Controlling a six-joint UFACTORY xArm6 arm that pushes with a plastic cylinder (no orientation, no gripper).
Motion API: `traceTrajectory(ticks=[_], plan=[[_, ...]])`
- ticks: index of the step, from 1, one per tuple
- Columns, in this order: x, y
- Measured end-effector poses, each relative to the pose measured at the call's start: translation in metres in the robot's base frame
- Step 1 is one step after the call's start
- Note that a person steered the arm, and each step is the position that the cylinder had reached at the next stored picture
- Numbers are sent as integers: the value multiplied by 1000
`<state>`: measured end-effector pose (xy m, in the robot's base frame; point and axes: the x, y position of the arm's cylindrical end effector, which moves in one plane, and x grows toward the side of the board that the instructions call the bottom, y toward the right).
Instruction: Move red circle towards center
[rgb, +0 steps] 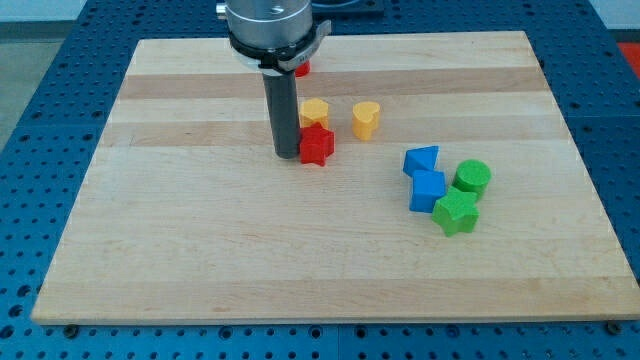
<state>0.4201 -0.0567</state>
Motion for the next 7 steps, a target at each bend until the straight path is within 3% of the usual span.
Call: traceTrajectory(ticks=[3, 5, 7], plan=[[-2, -18], [-87, -92], [-175, -88]])
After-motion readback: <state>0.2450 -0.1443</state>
